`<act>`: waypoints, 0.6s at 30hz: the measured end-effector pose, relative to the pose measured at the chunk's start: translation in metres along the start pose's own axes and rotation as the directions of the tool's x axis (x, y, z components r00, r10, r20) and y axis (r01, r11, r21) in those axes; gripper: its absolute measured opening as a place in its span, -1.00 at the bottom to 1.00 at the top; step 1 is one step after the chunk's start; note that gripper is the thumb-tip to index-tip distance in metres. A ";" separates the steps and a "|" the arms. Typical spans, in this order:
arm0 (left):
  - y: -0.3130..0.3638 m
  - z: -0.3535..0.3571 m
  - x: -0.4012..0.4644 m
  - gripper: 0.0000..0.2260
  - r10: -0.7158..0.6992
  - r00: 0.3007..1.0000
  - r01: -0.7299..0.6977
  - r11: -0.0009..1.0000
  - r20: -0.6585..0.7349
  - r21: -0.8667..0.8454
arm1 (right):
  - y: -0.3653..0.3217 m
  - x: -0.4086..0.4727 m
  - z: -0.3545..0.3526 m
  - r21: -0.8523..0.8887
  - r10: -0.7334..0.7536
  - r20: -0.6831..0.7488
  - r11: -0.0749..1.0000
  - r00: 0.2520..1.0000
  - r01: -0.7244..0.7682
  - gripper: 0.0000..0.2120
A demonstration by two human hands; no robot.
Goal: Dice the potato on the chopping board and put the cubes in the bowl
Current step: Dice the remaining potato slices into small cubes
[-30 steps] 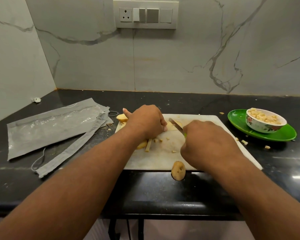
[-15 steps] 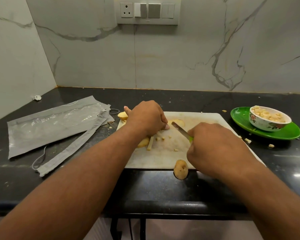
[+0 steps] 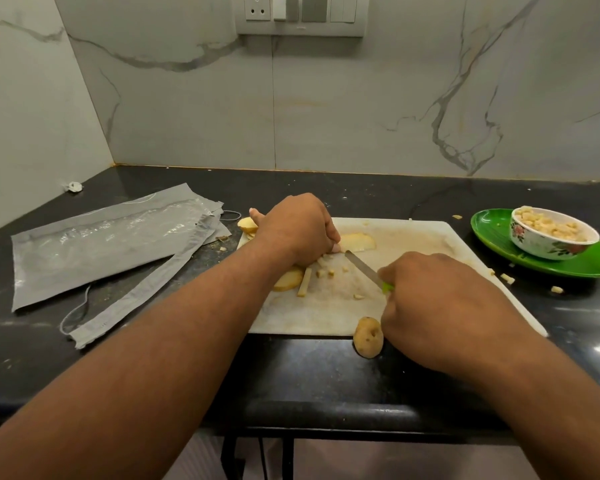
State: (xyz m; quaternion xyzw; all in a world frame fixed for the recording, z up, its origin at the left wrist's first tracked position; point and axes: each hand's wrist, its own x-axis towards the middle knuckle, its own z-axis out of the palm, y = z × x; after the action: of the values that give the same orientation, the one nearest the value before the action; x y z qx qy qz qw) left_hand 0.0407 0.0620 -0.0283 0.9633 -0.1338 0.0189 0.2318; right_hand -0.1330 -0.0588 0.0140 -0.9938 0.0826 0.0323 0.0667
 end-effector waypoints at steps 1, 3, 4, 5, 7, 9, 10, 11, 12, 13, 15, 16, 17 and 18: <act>-0.003 0.001 0.002 -0.78 0.006 1.000 -0.005 1.000 0.009 -0.015 | 0.000 -0.001 -0.001 -0.001 -0.002 -0.007 1.000 1.000 0.002 -0.53; -0.007 0.001 0.005 -0.69 0.018 1.000 -0.017 0.999 0.023 -0.046 | -0.003 0.006 0.001 0.010 -0.023 -0.076 1.000 0.997 0.023 -0.63; -0.008 0.001 0.006 -0.64 0.023 0.999 -0.021 0.998 0.027 -0.057 | -0.005 0.012 0.004 0.007 -0.036 -0.120 0.999 0.992 0.037 -0.68; -0.009 0.001 0.006 -0.62 0.025 0.999 -0.023 0.998 0.029 -0.061 | -0.008 0.017 0.006 -0.005 -0.049 -0.147 0.999 0.988 0.049 -0.73; -0.008 0.002 0.006 -0.67 0.023 1.000 -0.022 0.998 0.014 -0.066 | -0.013 0.025 0.009 -0.021 -0.061 -0.161 0.998 0.985 0.058 -0.77; -0.006 0.002 0.006 -0.75 0.018 1.000 -0.018 0.998 0.005 -0.056 | -0.014 0.028 0.009 -0.035 -0.059 -0.166 0.998 0.984 0.054 -0.78; -0.007 0.001 0.007 -0.77 0.018 1.000 -0.017 0.999 0.010 -0.051 | -0.015 0.029 0.009 -0.045 -0.064 -0.168 0.997 0.984 0.058 -0.80; -0.007 0.001 0.008 -0.79 0.020 1.000 -0.019 0.999 0.013 -0.049 | -0.015 0.030 0.009 -0.052 -0.071 -0.177 0.997 0.982 0.063 -0.82; -0.007 0.002 0.009 -0.81 0.021 1.000 -0.020 0.998 0.016 -0.051 | -0.016 0.031 0.009 -0.055 -0.077 -0.188 0.996 0.979 0.068 -0.84; -0.008 0.003 0.010 -0.83 0.016 1.000 -0.015 0.999 0.017 -0.051 | -0.017 0.032 0.009 -0.055 -0.079 -0.192 0.996 0.978 0.070 -0.86; -0.008 0.004 0.012 -0.84 -0.001 1.000 0.002 0.999 0.016 -0.053 | -0.019 0.033 0.009 -0.050 -0.074 -0.171 0.997 0.983 0.066 -0.85; -0.008 0.004 0.012 -0.84 -0.005 1.000 0.006 0.998 0.020 -0.055 | -0.019 0.032 0.010 -0.044 -0.067 -0.156 0.997 0.986 0.061 -0.83; -0.009 0.004 0.012 -0.84 -0.005 1.000 0.006 0.998 0.021 -0.057 | -0.019 0.031 0.011 -0.040 -0.060 -0.139 0.998 0.988 0.055 -0.82; -0.009 0.004 0.012 -0.85 -0.004 1.000 0.005 0.998 0.024 -0.056 | -0.019 0.030 0.012 -0.038 -0.056 -0.130 0.998 0.990 0.052 -0.82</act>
State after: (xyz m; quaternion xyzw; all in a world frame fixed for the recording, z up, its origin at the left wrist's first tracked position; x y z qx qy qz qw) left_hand 0.0545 0.0647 -0.0341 0.9570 -0.1347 0.0033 0.2570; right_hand -0.1012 -0.0437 0.0023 -0.9967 0.0592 -0.0336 0.0450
